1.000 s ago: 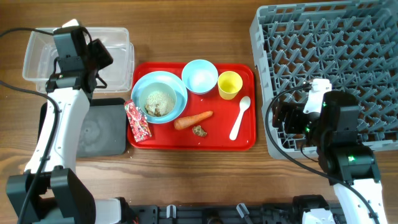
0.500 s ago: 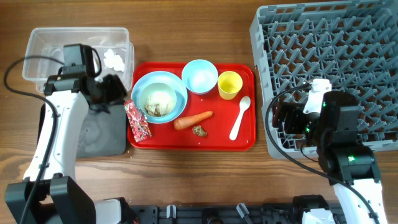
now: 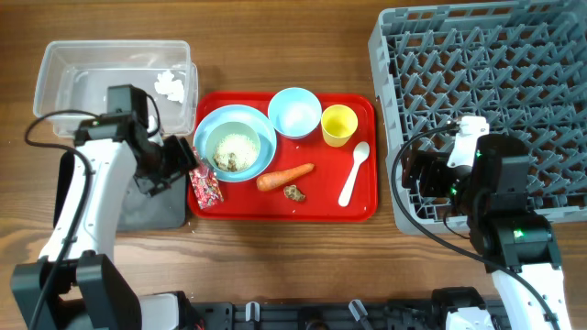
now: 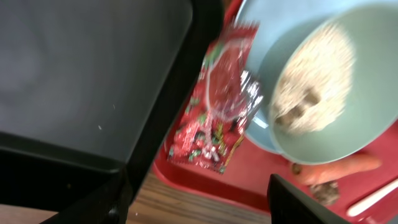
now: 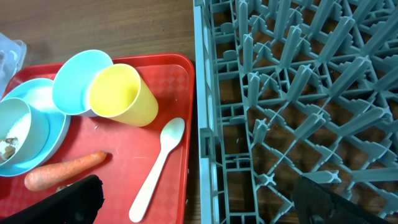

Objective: Sort waste into correct bins and load items into the dishwasher rack
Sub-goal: 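Grasp the red snack wrapper on the tray with the left gripper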

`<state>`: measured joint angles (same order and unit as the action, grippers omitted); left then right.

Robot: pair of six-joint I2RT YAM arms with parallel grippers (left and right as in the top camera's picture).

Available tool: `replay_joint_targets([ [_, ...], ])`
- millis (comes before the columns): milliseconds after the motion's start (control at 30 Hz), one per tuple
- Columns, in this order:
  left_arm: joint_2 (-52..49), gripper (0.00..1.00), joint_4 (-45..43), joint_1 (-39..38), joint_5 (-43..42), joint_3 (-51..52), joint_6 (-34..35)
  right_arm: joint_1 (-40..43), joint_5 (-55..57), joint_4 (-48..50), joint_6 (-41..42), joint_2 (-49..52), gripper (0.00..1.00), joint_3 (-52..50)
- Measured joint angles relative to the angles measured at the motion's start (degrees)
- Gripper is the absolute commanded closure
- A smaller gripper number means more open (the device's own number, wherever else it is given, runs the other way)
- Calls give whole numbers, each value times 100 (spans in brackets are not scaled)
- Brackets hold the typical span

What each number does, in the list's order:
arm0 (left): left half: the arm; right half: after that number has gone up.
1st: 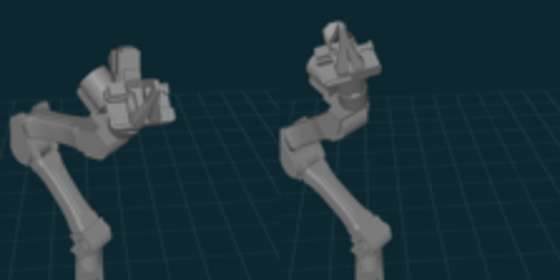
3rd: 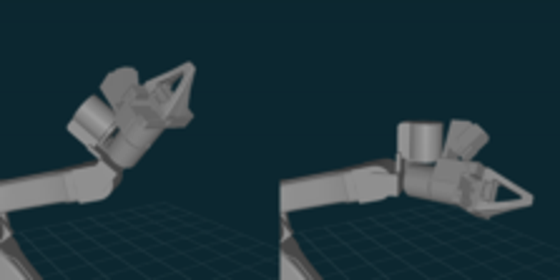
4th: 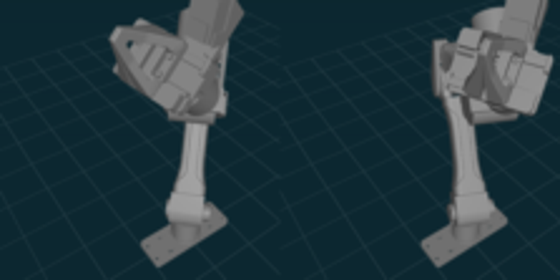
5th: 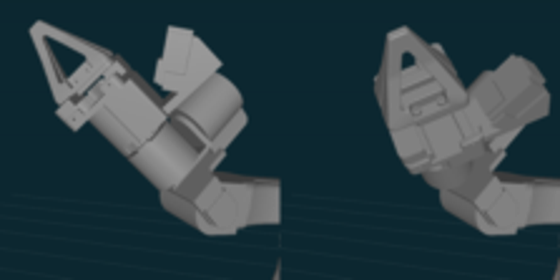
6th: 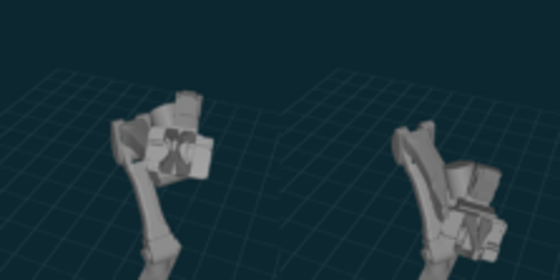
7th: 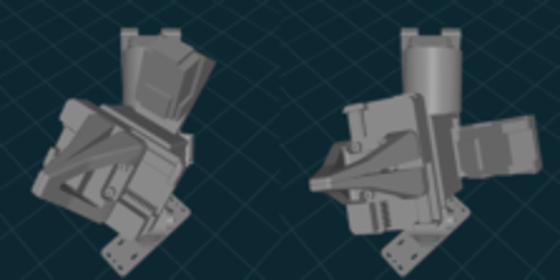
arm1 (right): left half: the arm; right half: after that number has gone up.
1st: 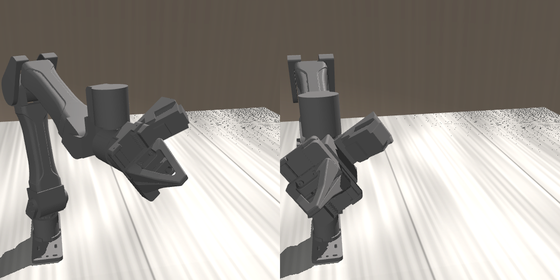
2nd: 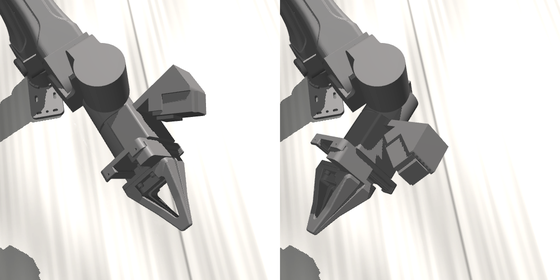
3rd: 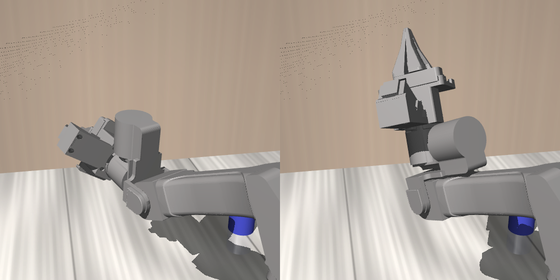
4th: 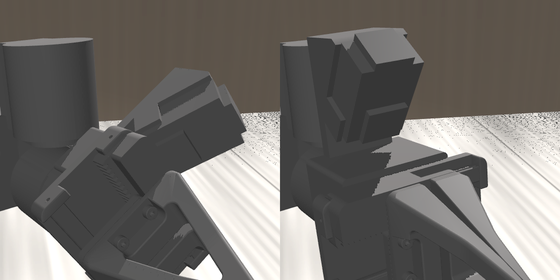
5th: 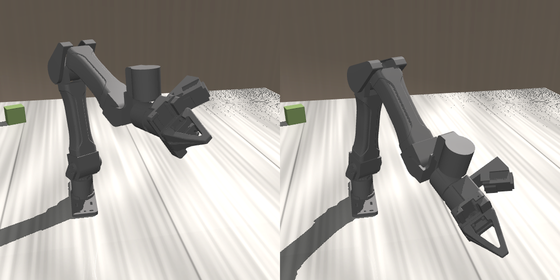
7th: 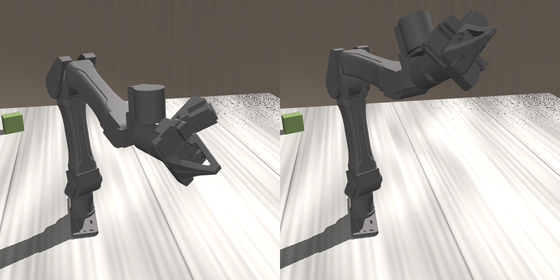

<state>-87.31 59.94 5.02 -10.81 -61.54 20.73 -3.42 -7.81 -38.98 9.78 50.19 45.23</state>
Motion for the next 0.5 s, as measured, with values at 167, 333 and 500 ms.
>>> replay_joint_targets([
  [167, 0, 28, -280, -442, -50, 402, 0, 0, 0, -2, 0, 0, 0, 2],
  [333, 0, 26, -649, -1032, 87, 671, 0, 0, 0, 0, 0, 0, 0, 4],
  [500, 0, 25, -1010, -1469, 566, 920, 109, 0, 0, -4, 0, 0, 0, 4],
])
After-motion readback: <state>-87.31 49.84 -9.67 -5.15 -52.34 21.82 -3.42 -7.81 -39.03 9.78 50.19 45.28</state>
